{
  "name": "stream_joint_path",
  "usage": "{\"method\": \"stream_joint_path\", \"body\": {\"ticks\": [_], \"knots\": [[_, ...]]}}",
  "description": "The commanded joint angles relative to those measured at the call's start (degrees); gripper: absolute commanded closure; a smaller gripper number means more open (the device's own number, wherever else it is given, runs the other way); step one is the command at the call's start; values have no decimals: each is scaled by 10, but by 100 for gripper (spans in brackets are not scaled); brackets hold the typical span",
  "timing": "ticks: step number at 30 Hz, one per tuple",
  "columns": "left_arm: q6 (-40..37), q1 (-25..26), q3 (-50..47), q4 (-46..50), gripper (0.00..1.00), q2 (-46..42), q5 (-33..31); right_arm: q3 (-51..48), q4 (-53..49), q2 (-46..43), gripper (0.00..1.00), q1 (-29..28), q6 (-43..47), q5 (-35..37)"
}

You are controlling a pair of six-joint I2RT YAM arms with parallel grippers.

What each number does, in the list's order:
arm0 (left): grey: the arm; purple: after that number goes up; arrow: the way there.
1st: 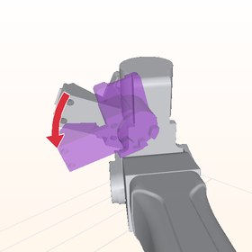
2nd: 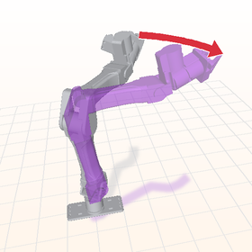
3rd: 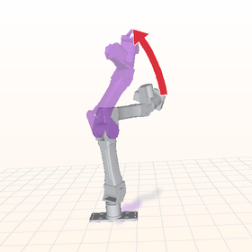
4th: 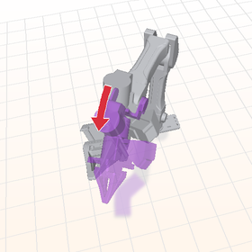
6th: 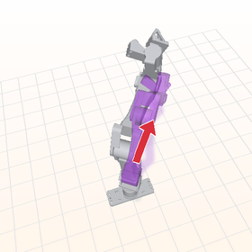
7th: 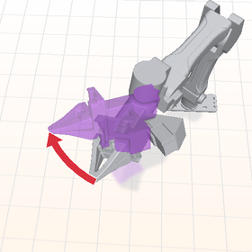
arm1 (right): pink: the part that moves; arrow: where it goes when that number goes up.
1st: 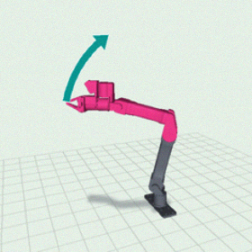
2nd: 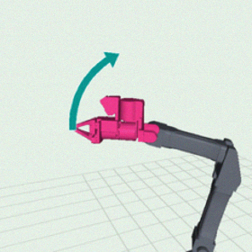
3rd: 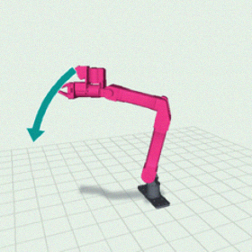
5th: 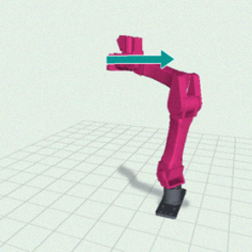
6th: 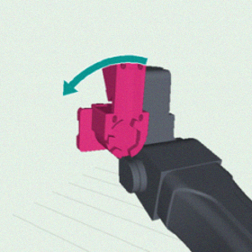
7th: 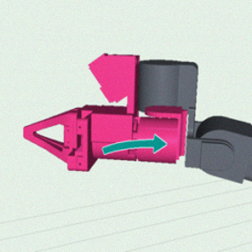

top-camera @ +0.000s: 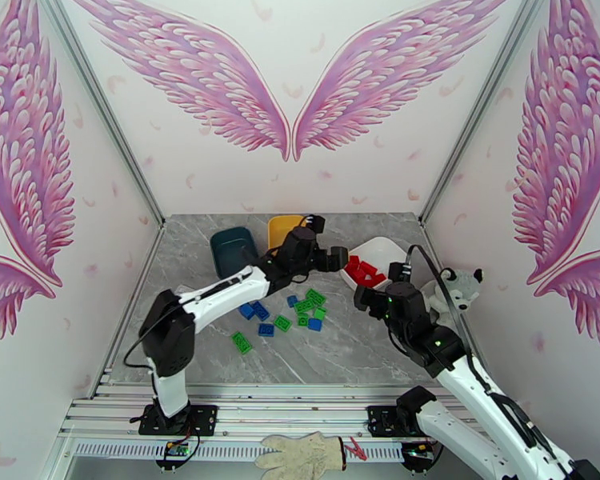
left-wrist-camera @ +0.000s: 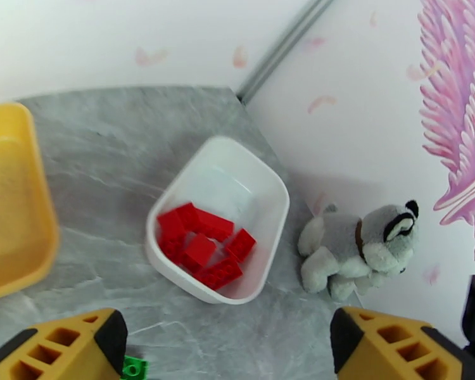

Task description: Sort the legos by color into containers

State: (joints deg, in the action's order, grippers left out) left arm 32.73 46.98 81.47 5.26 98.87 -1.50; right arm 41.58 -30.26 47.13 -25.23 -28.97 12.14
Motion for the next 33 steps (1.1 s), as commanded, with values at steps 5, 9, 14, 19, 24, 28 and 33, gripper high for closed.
{"method": "stream_joint_path", "body": {"ticks": [5, 9, 14, 19, 24, 28, 33], "knots": [[-16, -1, -223, -13, 13, -116, -165, -8, 95, 107, 15, -4, 8, -192], [5, -2, -304, -10, 15, -145, -220, 11, 105, 159, 14, -48, 8, -180], [37, -3, -357, -3, 20, -158, -261, 72, 87, 222, 10, -104, -30, -183], [55, -3, -381, 23, 25, -171, -290, 125, 70, 265, 10, -158, -3, -107], [71, -15, -411, 55, 25, -202, -338, 98, 107, 268, 15, -169, 1, -119], [77, -36, -424, 64, 26, -210, -362, 86, 120, 280, 15, -172, 2, -122], [73, -74, -418, 48, 29, -185, -345, 92, 129, 303, 15, -173, -5, -155]]}}
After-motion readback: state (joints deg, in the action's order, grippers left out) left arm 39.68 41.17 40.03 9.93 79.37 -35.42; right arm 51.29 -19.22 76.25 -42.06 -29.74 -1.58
